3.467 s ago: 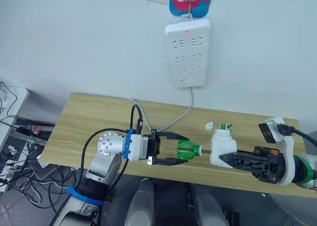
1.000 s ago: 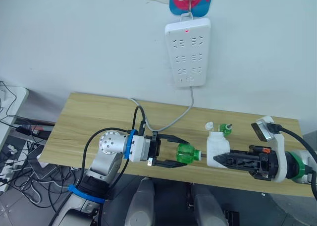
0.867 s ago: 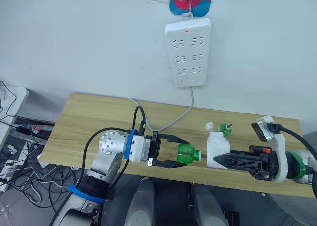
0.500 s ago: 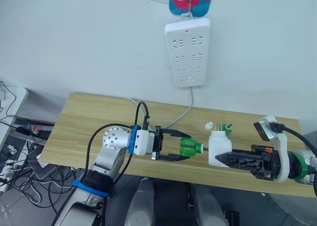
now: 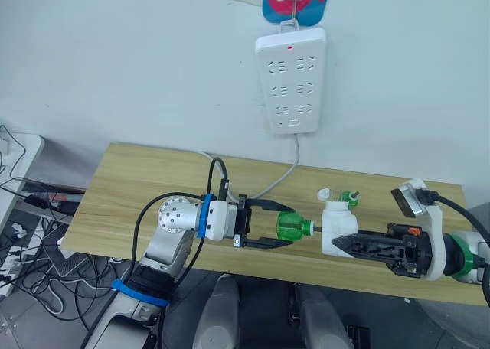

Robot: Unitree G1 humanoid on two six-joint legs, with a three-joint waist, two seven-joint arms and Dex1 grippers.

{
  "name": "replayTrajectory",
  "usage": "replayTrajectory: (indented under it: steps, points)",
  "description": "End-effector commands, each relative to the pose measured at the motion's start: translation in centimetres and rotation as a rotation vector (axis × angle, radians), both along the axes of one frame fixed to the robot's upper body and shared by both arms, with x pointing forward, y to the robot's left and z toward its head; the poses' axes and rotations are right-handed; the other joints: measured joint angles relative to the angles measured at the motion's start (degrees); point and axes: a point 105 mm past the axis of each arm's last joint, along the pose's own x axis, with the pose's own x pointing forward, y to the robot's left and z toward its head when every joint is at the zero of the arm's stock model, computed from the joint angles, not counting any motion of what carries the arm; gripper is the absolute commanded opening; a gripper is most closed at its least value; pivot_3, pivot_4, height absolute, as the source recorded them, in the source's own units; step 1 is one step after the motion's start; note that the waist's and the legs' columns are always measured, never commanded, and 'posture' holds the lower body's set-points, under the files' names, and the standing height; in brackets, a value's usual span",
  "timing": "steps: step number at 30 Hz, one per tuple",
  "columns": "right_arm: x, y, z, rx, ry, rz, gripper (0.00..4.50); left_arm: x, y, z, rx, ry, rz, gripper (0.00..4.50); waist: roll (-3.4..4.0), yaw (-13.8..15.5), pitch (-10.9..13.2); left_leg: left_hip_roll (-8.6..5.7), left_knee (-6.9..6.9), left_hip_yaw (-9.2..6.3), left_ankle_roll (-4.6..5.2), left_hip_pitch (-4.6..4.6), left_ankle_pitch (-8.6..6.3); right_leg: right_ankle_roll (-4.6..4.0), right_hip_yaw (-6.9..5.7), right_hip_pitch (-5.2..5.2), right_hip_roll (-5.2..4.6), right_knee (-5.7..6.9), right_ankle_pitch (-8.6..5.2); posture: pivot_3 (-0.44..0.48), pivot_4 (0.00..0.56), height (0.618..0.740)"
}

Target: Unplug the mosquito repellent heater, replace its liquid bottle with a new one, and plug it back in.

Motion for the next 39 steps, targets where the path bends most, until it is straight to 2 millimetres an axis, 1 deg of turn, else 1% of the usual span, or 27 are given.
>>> replayTrajectory:
  steps: [1, 8, 12, 18, 24, 28, 33, 35, 39]
  points:
    - [-0.3, 0.1, 0.5, 0.010, -0.001, 0.017, 2.95, -0.9, -0.3, 1.3, -0.055, -0.052, -0.027, 2.23, 0.00, 0.00, 0.00, 0.00, 0.00, 0.00, 0.00, 0.00, 0.00, 0.00, 0.00, 0.00, 0.00, 0.00, 0.00, 0.221, 0.349, 0.740]
    - [0.3, 0.2, 0.9, 0.035, -0.025, 0.007, 2.95, -1.6, -0.4, 0.7, -0.021, -0.049, -0.052, 2.23, 0.00, 0.00, 0.00, 0.00, 0.00, 0.00, 0.00, 0.00, 0.00, -0.01, 0.00, 0.00, 0.00, 0.00, 0.00, 0.224, 0.341, 0.740]
    - [0.0, 0.5, 1.0, 0.035, -0.031, 0.027, 2.95, -1.8, -0.4, 0.4, -0.005, -0.043, -0.055, 2.23, 0.00, 0.04, 0.00, 0.00, 0.00, 0.00, 0.00, 0.00, 0.00, -0.01, -0.01, 0.00, 0.00, 0.00, 0.01, 0.224, 0.338, 0.740]
    - [-0.8, 1.1, 0.9, 0.016, -0.028, 0.075, 2.95, -1.1, -0.7, 0.4, -0.002, -0.040, -0.034, 2.23, 0.00, 0.05, 0.00, 0.00, 0.00, 0.00, 0.00, 0.00, 0.00, -0.04, -0.01, 0.00, 0.00, 0.00, 0.02, 0.223, 0.330, 0.740]
    - [-0.9, 1.4, 1.0, 0.020, -0.044, 0.078, 2.95, -0.4, -1.0, 0.4, 0.020, -0.051, -0.015, 2.23, 0.00, 0.08, -0.02, -0.01, 0.01, 0.00, -0.01, 0.00, 0.00, -0.07, -0.01, 0.00, -0.01, 0.00, 0.04, 0.225, 0.312, 0.740]
    - [-0.8, 1.4, 1.1, 0.018, -0.049, 0.079, 2.95, -0.4, -1.2, 0.7, 0.012, -0.049, -0.015, 2.23, -0.01, 0.09, -0.03, -0.02, 0.03, 0.00, -0.01, -0.01, 0.01, -0.09, -0.02, 0.00, -0.01, 0.00, 0.06, 0.224, 0.312, 0.740]
    - [-0.7, 1.2, 1.0, 0.013, -0.049, 0.056, 2.95, 0.2, -1.4, 2.0, -0.053, 0.022, 0.043, 2.23, 0.00, 0.08, -0.04, 0.00, 0.04, 0.00, -0.01, 0.00, 0.01, -0.08, -0.02, 0.00, -0.01, 0.02, 0.06, 0.223, 0.309, 0.740]
    - [-0.4, 1.1, 0.9, 0.016, -0.047, 0.039, 2.95, -0.3, -1.6, 2.1, -0.042, 0.002, 0.020, 2.23, 0.00, 0.08, -0.04, -0.01, 0.05, 0.00, -0.01, -0.01, 0.01, -0.09, -0.02, 0.01, -0.01, 0.02, 0.06, 0.225, 0.311, 0.740]
    - [-0.1, 1.7, 1.1, 0.048, -0.058, 0.046, 2.95, -1.1, -2.0, 2.5, -0.036, -0.051, -0.042, 2.23, 0.00, 0.09, -0.04, -0.01, 0.05, 0.00, -0.02, 0.00, 0.01, -0.10, -0.02, 0.01, -0.01, 0.02, 0.07, 0.231, 0.310, 0.740]
